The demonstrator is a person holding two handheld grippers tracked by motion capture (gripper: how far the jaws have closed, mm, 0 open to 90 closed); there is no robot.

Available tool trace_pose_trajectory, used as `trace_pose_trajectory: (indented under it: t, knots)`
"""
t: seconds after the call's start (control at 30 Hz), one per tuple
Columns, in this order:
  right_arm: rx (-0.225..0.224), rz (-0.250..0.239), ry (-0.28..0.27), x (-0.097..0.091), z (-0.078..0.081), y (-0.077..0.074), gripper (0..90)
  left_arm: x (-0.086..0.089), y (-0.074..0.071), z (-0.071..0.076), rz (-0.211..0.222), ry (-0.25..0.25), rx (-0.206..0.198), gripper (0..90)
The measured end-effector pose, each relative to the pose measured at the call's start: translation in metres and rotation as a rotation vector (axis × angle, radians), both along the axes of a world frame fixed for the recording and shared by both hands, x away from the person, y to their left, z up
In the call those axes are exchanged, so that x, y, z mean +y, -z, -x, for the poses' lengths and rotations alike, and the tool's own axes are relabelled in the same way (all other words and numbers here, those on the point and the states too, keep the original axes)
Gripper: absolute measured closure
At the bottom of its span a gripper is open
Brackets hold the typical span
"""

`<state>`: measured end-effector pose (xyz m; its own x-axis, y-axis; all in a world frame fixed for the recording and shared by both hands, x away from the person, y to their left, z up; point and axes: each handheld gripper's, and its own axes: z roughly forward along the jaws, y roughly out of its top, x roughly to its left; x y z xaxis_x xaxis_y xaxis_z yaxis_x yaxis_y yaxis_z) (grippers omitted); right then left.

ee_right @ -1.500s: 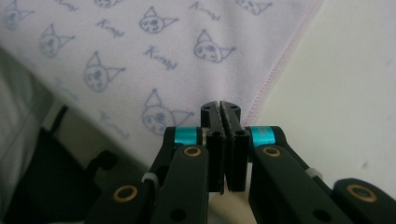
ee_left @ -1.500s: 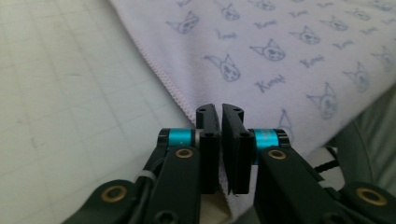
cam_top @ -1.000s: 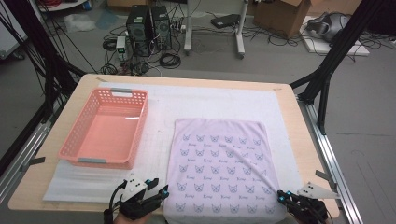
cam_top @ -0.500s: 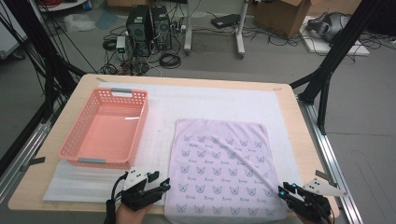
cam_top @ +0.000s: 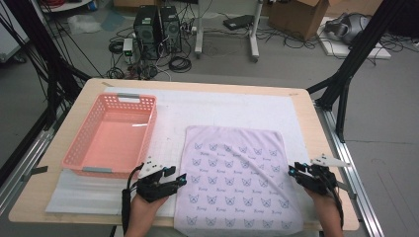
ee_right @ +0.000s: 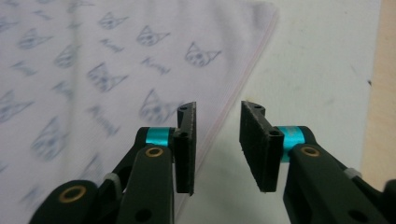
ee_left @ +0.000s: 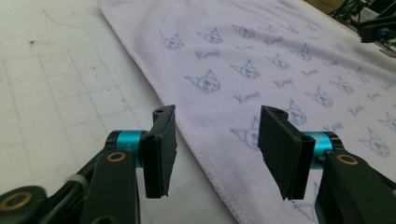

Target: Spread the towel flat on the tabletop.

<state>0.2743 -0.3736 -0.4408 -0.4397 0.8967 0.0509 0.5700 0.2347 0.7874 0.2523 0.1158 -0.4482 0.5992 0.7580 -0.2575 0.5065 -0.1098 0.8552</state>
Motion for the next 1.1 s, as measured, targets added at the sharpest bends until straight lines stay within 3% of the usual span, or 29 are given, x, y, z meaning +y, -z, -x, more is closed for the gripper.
trace_pose_trajectory:
  t: [0.1, 0.2, 0.33, 0.43, 0.57, 0.63, 0.77, 0.83, 0.87, 0.93, 1.03, 1.1]
  knots:
    - [0.030, 0.008, 0.006, 0.007, -0.023, 0.007, 66.5, 0.000, 0.000, -0.007, 0.004, 0.008, 0.002, 46.8]
    - [0.058, -0.008, 0.019, 0.007, -0.034, 0.008, 87.0, 0.000, -0.001, -0.014, 0.006, 0.011, -0.002, 46.3]
    - [0.051, 0.054, 0.075, 0.006, -0.038, 0.006, 88.0, -0.001, -0.002, -0.020, 0.007, 0.014, -0.004, 45.8]
    - [0.043, 0.043, 0.105, 0.007, -0.034, 0.006, 73.5, -0.001, -0.001, -0.023, 0.005, 0.017, -0.004, 44.4]
    - [-0.001, -0.025, 0.085, -0.002, -0.014, -0.002, 65.4, 0.000, -0.002, -0.025, 0.024, 0.015, -0.006, 43.5]
    - [0.002, -0.093, 0.057, -0.004, -0.002, -0.004, 60.9, 0.000, -0.004, -0.027, 0.046, 0.012, -0.017, 41.4]
    - [0.004, -0.100, -0.019, 0.001, 0.022, -0.006, 47.2, 0.000, -0.010, -0.028, 0.074, -0.006, -0.052, 34.4]
    - [-0.018, -0.131, -0.050, 0.002, 0.033, -0.009, 36.6, -0.001, -0.012, -0.026, 0.032, -0.032, -0.075, 25.7]
    - [-0.035, -0.147, -0.060, 0.003, 0.037, -0.010, 31.7, -0.001, -0.013, -0.026, 0.032, -0.021, -0.091, 23.4]
    - [-0.065, -0.137, -0.072, 0.007, 0.042, -0.015, 24.7, 0.002, -0.016, -0.025, 0.052, 0.002, -0.114, 23.4]
    - [-0.127, -0.117, -0.089, 0.009, 0.042, -0.021, 21.8, 0.005, -0.016, -0.026, 0.057, 0.000, -0.127, 23.1]
    - [-0.146, -0.124, -0.074, 0.007, 0.042, -0.021, 20.9, 0.005, -0.016, -0.026, 0.057, 0.002, -0.132, 23.1]
